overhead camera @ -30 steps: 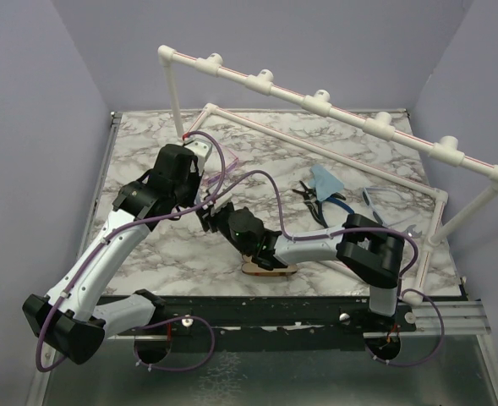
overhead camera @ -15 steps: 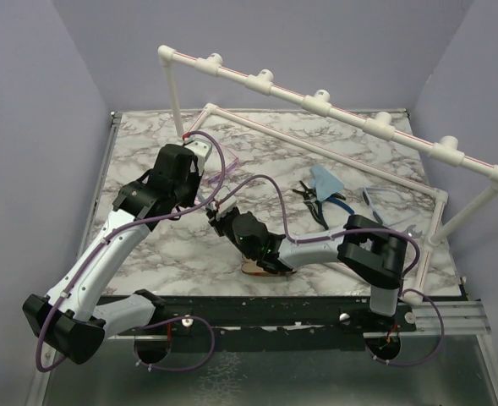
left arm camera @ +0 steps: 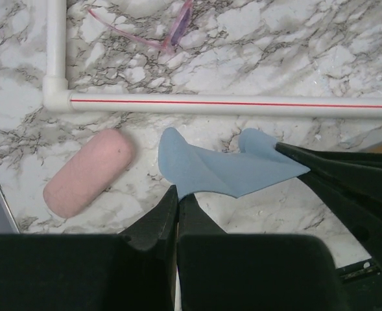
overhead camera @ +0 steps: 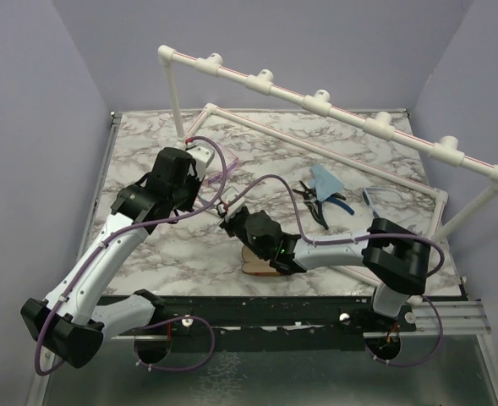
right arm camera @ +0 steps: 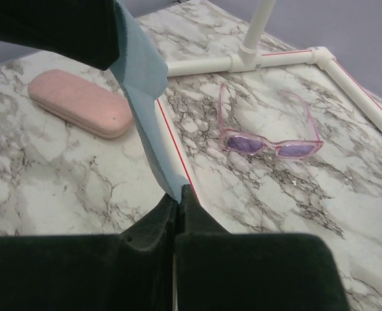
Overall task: Organize the sunglasses
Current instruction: Place the glasses cleaning cloth in the sunglasses case.
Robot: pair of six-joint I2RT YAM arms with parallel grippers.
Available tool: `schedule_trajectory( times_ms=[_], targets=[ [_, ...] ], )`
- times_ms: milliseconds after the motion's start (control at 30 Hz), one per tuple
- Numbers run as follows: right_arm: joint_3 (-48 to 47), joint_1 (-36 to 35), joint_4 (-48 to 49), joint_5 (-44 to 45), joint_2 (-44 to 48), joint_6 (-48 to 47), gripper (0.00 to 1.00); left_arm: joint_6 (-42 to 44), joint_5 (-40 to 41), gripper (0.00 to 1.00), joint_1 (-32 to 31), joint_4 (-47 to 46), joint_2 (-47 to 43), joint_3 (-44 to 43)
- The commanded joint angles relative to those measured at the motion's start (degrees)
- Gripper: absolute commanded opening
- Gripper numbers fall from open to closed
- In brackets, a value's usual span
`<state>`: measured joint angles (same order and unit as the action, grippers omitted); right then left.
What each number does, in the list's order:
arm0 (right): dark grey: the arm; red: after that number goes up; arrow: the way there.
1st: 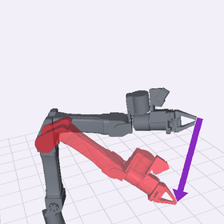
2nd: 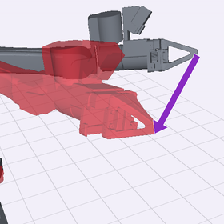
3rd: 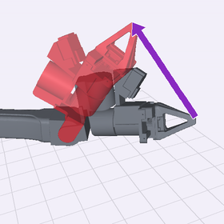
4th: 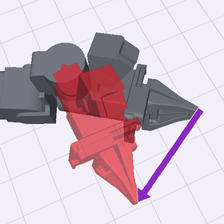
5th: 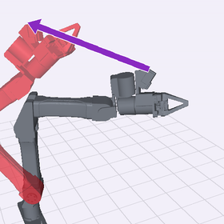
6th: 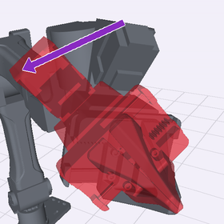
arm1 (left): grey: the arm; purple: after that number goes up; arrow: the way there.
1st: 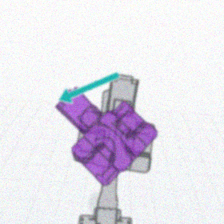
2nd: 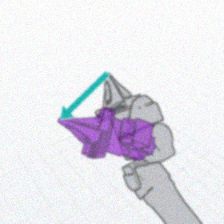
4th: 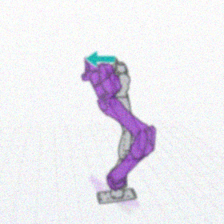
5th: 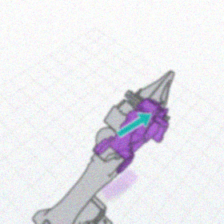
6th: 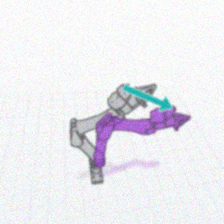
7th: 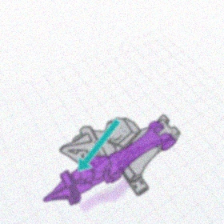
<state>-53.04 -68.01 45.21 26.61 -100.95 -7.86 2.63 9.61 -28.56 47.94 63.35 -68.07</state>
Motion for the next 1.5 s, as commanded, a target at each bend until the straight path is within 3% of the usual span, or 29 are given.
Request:
schedule_trajectory(
  times_ms=[0, 200, 667, 1100, 1467],
  targets=[
    [2.4, 0.8, -7.9, -7.5, 5.6, -2.9, 0.00, 5.5, -7.3, 0.00, 0.3, 1.1, -2.6, 2.4],
    [1.9, 0.9, -19.5, -13.9, 9.7, -5.6, 0.00, 9.5, -19.5, 0.00, 0.2, 2.1, -1.7, 5.2],
    [3.4, 0.9, -42.9, -14.6, 20.9, -4.7, 0.00, 10.3, -32.7, 0.00, -3.0, -6.9, 4.9, 6.6],
    [6.7, 0.9, -54.1, -9.2, 25.4, 2.7, 0.00, 10.0, -32.1, 0.00, -11.3, -14.6, 9.4, 9.4],
    [9.0, 0.9, -64.9, -10.0, 30.9, 14.3, 0.01, 6.3, -32.2, 0.00, -18.5, -19.3, 12.3, 12.2]
  ],
)
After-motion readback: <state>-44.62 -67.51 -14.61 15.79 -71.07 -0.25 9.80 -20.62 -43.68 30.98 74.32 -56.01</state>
